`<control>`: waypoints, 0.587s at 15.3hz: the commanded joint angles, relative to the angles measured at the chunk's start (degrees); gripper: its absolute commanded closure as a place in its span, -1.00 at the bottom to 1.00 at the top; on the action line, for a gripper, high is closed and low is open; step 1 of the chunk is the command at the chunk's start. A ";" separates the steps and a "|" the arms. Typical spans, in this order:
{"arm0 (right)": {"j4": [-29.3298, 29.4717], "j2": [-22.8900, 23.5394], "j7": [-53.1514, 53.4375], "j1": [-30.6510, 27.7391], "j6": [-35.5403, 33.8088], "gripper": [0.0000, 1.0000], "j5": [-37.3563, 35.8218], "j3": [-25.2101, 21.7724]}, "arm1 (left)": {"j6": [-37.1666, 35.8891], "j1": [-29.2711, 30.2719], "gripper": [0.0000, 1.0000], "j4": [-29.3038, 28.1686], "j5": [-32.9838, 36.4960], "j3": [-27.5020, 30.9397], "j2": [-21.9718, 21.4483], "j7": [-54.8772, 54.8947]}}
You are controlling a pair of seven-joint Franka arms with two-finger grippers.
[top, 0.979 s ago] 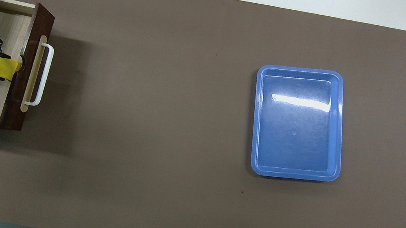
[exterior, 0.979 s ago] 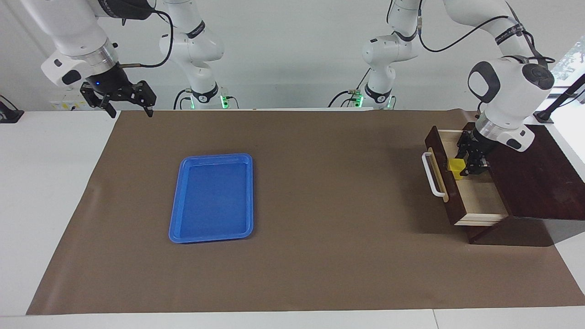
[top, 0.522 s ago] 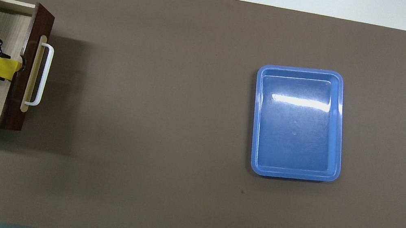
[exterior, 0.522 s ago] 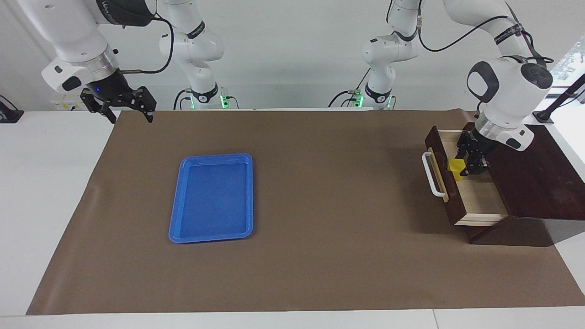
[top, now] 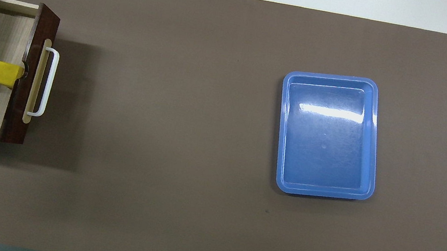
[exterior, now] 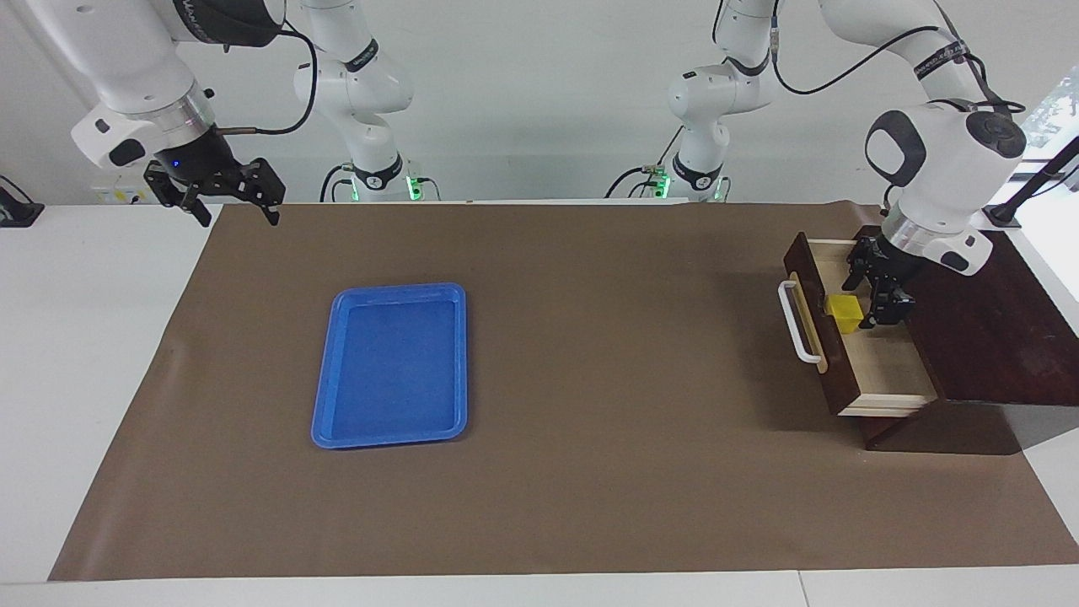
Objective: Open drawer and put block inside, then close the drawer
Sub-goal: 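Open the left gripper to release the cube inside the drawer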
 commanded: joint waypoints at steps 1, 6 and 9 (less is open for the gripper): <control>0.00 -0.16 -0.12 -0.73 -0.75 -1.00 -0.86 0.64 | -7.06 -0.21 -1.00 4.73 -0.54 -1.03 -0.63 -0.62; 0.00 -0.33 -0.03 -0.37 -0.57 -1.00 -0.86 0.64 | -9.98 -9.42 -1.00 6.07 -0.19 -2.17 -0.54 -12.04; 0.00 -0.33 -0.12 -0.37 -0.57 -1.00 -0.69 0.64 | -9.28 -11.37 -1.00 3.61 -0.19 -2.26 -1.42 -13.19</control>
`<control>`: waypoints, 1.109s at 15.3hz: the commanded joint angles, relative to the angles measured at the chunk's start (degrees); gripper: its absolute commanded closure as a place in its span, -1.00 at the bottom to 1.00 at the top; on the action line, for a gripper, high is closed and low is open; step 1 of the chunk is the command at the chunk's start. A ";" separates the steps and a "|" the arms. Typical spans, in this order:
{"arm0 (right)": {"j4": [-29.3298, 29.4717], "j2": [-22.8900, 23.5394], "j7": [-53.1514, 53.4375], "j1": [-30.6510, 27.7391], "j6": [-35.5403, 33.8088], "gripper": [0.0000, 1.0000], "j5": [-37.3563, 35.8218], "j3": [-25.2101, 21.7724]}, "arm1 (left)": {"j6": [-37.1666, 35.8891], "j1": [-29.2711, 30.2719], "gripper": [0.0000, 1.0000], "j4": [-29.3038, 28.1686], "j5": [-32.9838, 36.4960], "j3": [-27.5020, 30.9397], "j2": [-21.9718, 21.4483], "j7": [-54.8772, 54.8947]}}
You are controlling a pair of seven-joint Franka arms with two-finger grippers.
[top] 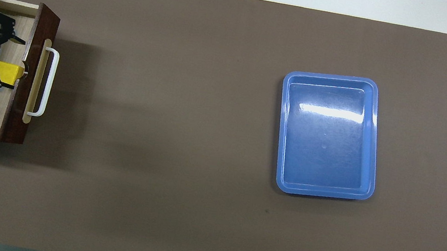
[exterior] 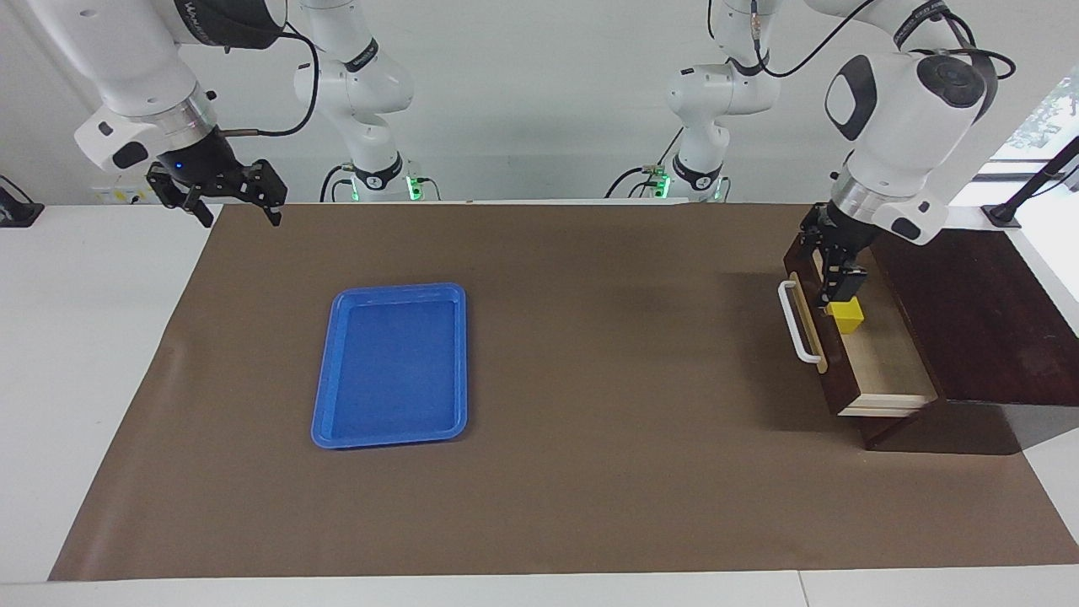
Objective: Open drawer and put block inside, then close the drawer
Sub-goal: 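Push the drawer shut away from the robot with the left gripper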
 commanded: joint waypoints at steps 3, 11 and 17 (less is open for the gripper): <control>-0.01 -0.33 -0.12 -0.46 -0.73 -1.00 -0.69 0.52 | 3.41 -1.10 -1.00 -6.04 0.94 0.73 -0.71 -0.49; -0.53 -0.59 -0.38 -0.55 -1.08 -1.00 -0.51 0.43 | 7.30 2.67 -1.00 -8.34 2.53 0.81 0.35 6.36; -0.53 -0.59 -0.47 -0.46 -1.08 -1.00 -0.60 0.43 | 10.20 5.75 -1.00 -9.93 2.53 0.90 0.17 11.37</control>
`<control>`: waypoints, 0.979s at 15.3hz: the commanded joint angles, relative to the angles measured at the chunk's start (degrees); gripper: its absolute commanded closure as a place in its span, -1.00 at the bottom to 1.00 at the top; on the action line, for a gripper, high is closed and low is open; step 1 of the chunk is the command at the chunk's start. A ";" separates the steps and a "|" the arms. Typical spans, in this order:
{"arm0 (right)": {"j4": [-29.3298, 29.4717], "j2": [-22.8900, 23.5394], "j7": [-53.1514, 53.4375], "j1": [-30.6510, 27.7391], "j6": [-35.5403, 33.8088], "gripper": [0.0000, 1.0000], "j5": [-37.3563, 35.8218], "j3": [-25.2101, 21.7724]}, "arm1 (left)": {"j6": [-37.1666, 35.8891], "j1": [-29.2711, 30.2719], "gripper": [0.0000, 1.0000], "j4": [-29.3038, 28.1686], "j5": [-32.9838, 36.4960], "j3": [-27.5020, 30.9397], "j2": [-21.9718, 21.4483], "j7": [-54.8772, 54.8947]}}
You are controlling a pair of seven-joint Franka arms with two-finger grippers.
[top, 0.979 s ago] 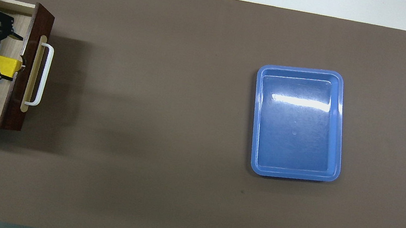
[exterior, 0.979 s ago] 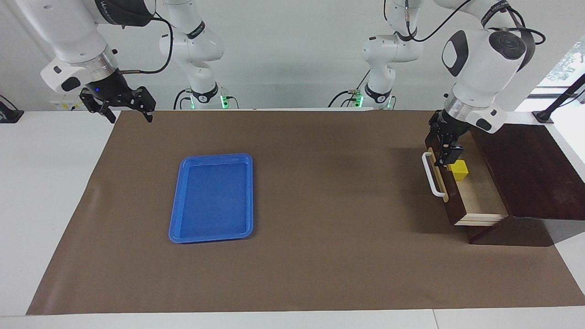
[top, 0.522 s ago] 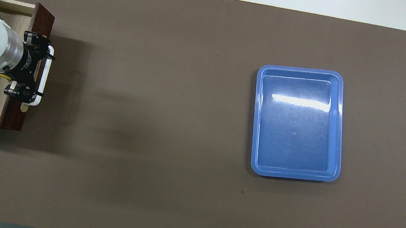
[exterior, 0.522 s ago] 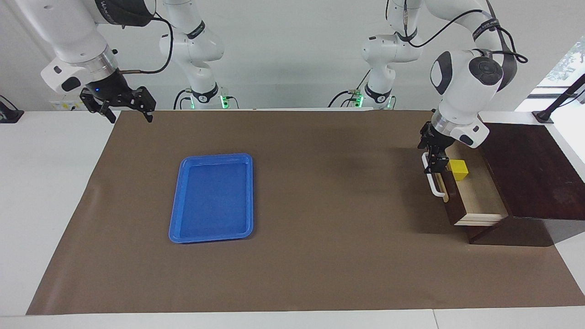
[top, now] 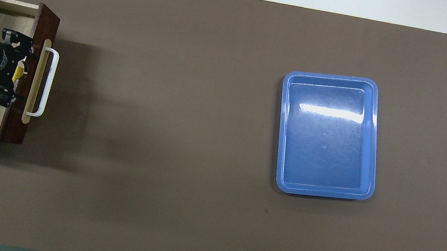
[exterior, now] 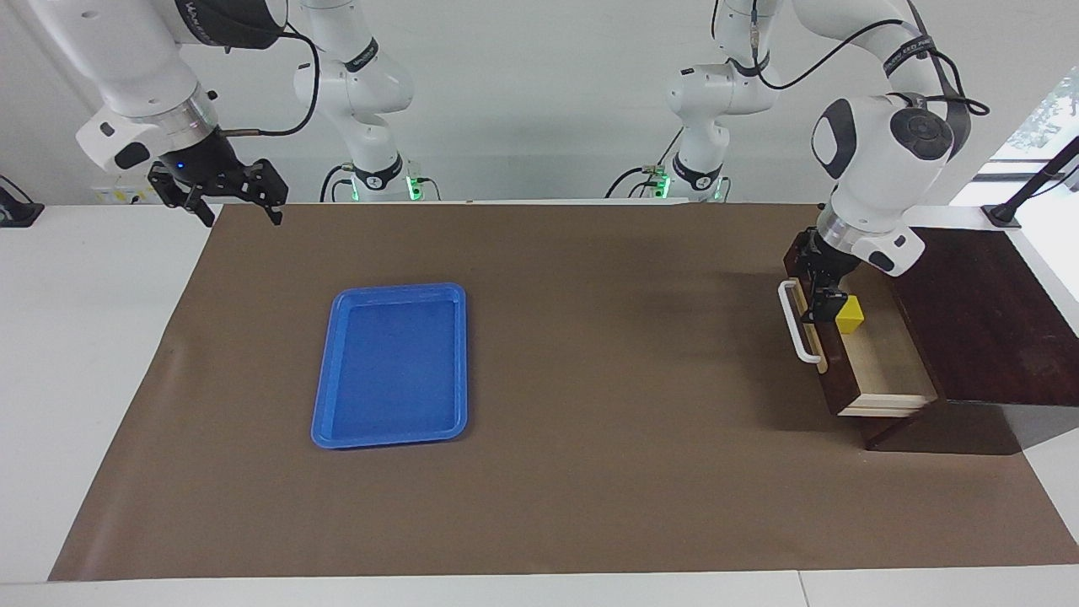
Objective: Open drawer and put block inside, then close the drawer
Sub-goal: 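Push the drawer shut away from the robot with the left gripper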
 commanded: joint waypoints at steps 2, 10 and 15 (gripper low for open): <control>-0.61 -0.59 -0.47 -0.29 -0.35 -1.00 -0.60 0.42 | 2.69 3.30 -1.00 -1.94 0.81 -0.19 -0.80 5.52; -0.52 -0.59 0.14 -0.29 -0.26 -1.00 -0.51 0.51 | 4.18 8.41 -1.00 -1.50 0.81 0.07 -0.54 12.65; -0.52 -0.51 0.14 -0.29 -0.26 -1.00 -0.42 0.51 | 4.54 12.44 -1.00 -1.41 0.81 0.25 -0.53 17.66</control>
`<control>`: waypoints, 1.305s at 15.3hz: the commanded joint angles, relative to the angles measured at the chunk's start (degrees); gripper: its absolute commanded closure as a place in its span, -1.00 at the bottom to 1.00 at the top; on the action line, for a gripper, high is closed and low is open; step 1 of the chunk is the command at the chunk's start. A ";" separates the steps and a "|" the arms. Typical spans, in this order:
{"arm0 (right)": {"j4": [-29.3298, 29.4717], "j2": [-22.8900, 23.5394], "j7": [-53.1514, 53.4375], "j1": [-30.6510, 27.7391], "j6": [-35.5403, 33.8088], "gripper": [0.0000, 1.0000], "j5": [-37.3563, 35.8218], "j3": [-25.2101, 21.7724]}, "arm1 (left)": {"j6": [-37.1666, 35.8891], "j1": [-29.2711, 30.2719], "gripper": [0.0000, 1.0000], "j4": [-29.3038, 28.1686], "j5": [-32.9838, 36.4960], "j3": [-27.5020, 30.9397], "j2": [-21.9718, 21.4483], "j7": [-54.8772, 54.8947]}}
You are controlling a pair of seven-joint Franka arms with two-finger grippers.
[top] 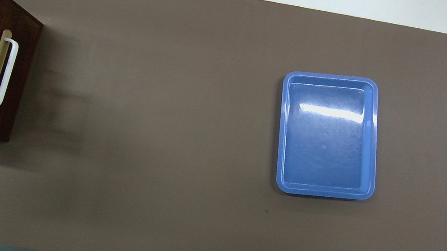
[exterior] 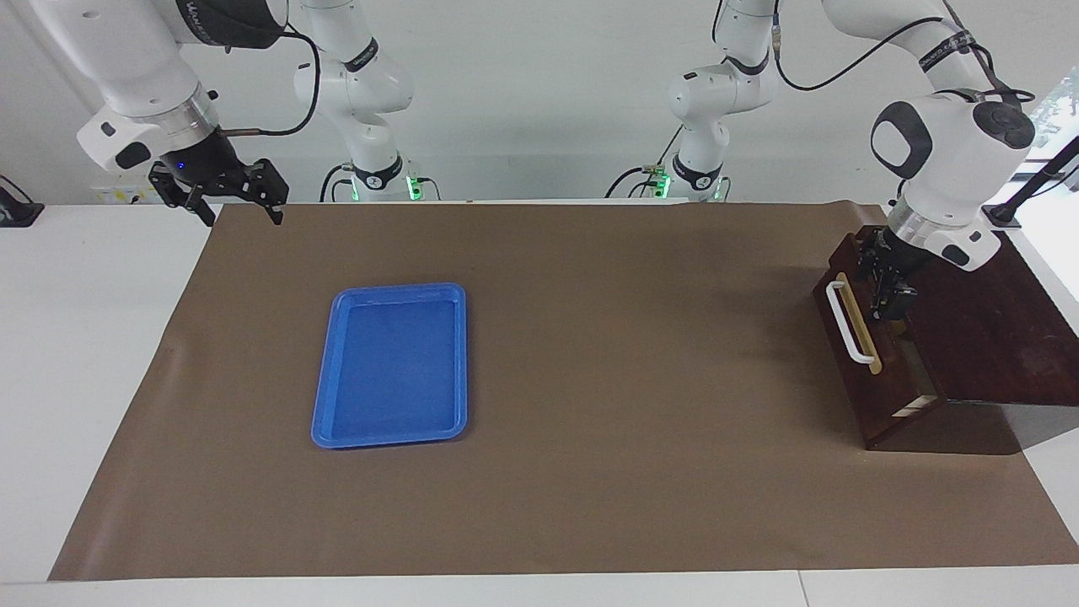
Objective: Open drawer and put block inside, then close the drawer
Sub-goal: 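Push the drawer shut away from the robot with the left gripper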
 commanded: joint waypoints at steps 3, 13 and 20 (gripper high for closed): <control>-0.52 -0.59 0.14 -0.50 -0.17 -1.00 -0.25 0.37 | 1.89 3.06 -1.00 -1.35 1.22 0.01 -0.57 3.87; -0.52 -0.59 0.05 -0.59 -0.26 -1.00 -0.25 0.37 | -6.18 -2.11 -1.00 6.81 1.22 -0.34 -0.66 6.84; -0.52 -0.59 0.14 -0.59 -0.26 -1.00 -0.25 0.45 | -11.38 -3.44 -1.00 12.54 0.52 -0.69 -1.01 21.94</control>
